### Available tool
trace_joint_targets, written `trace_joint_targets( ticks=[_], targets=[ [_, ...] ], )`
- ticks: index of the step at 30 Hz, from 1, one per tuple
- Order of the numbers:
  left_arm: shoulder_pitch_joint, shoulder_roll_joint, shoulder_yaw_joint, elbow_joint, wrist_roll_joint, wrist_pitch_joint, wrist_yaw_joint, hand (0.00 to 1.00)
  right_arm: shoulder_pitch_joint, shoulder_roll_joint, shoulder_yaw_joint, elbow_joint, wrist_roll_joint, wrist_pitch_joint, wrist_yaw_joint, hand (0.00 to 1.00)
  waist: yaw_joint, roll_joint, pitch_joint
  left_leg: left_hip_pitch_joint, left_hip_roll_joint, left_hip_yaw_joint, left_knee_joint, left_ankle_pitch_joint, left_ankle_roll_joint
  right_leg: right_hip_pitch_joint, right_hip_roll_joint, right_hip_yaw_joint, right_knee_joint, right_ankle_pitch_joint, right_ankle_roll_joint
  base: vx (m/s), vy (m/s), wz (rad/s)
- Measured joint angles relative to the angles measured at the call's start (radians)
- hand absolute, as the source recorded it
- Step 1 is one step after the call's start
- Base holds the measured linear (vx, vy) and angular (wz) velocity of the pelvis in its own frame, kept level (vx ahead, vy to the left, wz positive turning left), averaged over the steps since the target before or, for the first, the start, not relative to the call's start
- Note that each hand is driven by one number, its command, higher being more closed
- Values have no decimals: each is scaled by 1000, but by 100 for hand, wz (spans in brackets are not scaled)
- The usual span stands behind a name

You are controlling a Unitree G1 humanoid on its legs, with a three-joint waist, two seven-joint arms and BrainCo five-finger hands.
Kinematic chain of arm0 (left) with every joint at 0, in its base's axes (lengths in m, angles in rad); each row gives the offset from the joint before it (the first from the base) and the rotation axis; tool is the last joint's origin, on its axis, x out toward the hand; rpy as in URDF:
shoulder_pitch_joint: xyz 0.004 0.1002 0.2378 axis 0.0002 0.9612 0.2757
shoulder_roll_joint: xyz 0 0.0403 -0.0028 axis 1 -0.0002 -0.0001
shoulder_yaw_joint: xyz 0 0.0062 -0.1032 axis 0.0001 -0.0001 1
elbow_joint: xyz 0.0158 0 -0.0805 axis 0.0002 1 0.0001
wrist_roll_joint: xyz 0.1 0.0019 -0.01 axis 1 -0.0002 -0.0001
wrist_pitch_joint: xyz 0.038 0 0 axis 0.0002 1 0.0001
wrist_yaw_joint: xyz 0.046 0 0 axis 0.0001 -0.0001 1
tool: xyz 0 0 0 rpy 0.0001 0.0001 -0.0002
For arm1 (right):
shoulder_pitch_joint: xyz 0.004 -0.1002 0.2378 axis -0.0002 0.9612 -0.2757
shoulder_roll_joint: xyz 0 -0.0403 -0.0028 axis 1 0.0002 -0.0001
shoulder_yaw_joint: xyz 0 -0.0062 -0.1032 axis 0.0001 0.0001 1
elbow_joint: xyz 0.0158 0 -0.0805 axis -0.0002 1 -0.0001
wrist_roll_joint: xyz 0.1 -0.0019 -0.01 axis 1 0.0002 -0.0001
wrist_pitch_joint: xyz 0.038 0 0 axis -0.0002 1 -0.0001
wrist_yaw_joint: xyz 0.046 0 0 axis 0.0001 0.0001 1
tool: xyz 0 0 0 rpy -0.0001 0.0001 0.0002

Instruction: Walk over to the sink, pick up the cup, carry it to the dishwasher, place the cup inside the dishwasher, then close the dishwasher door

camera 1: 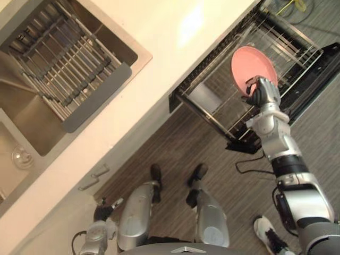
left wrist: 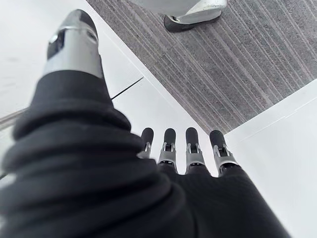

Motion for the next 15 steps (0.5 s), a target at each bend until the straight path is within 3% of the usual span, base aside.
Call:
trace_joint_targets(
  ticks=[4,5,10,15],
  targets=[
    [-30,0,-37,1,-29,11,-7,0,-106,-36,42,117,86,14,38,100,19,22,13,-45,-19,0,-25,28,10,-45,-3,10,-35,39,-6,-57,42,0],
    [-35,0,-44,1,-39,11,-7,0,-122,-36,43,129,106,26,39,0,19,28,19,-50,-22,-2,-25,31,12,-49,-4,11,-38,44,-7,-46,47,4],
    [-42,3,-70,0,-59,13,-7,0,-174,-60,50,196,160,69,66,0,19,41,26,-74,-37,-12,-26,43,20,-72,-15,20,-43,62,-6,-34,55,1],
    [-42,11,-87,-8,-78,13,-9,0,-211,-89,48,225,243,81,67,0,17,42,26,-73,-49,-15,-45,62,26,-77,-25,18,-43,70,-7,-23,48,4]
  ],
)
